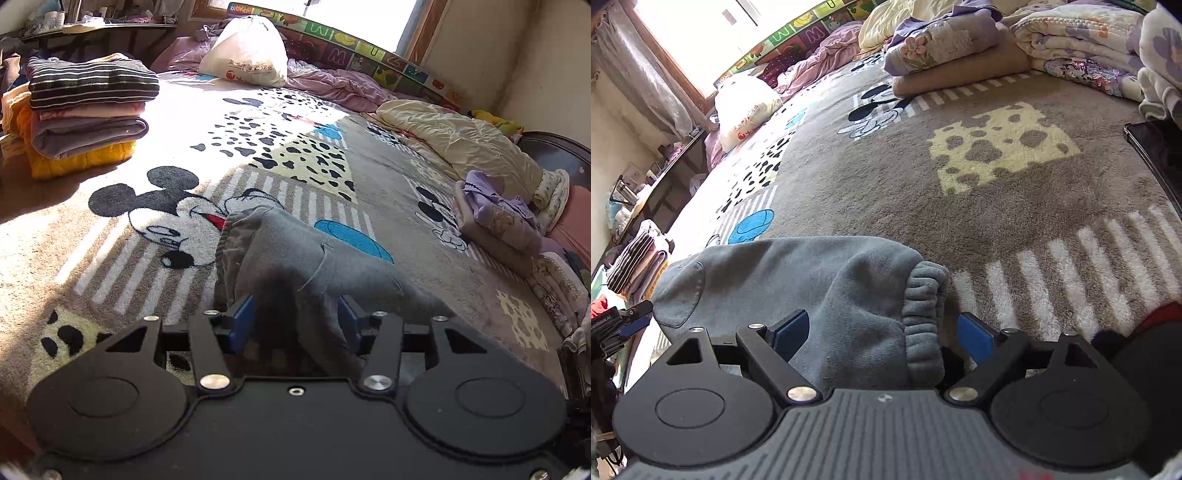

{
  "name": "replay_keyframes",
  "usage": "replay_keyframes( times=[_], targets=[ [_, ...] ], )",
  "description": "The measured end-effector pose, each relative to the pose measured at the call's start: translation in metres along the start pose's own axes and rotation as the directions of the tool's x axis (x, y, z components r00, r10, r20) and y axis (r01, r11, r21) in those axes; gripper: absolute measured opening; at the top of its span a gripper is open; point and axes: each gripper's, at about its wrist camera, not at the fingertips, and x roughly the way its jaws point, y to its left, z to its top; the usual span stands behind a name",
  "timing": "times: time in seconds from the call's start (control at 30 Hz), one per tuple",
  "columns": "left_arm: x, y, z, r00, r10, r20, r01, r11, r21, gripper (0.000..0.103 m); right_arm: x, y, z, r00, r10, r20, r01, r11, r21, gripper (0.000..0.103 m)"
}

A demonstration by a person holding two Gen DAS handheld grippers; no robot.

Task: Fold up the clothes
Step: 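Lower the sweatpants onto the bed with the left tool while the right tool grasps a cuff, then pull the sweatpants apart with both tools to spread them flat, then release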

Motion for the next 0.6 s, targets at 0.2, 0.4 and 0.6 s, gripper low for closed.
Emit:
replay_keyframes(
  times=[0.2, 0.4, 0.6],
  targets=[
    [0.010, 0.006, -0.004, 0.999, -0.001, -0.033, -0.002, 0.998, -0.068, 0.059, 0.010, -0.003, -0.022, 0.991, 0.079, -0.112, -0.067, 0.992, 0.106, 0.089],
    [0.029, 0.023, 0.019, 1.000, 0.025, -0.013, -0.027, 0.987, -0.157, 0.073, 0.025, 0.022, -0.028, 0.987, 0.112, -0.116, -0.104, 0.992, 0.075, 0.088],
    [0.070, 0.023, 0.034, 0.997, -0.008, -0.078, -0.002, 0.992, -0.128, 0.044, 0.042, 0.035, -0.020, 0.988, 0.143, -0.067, -0.141, 0.990, 0.026, 0.055]
  ],
)
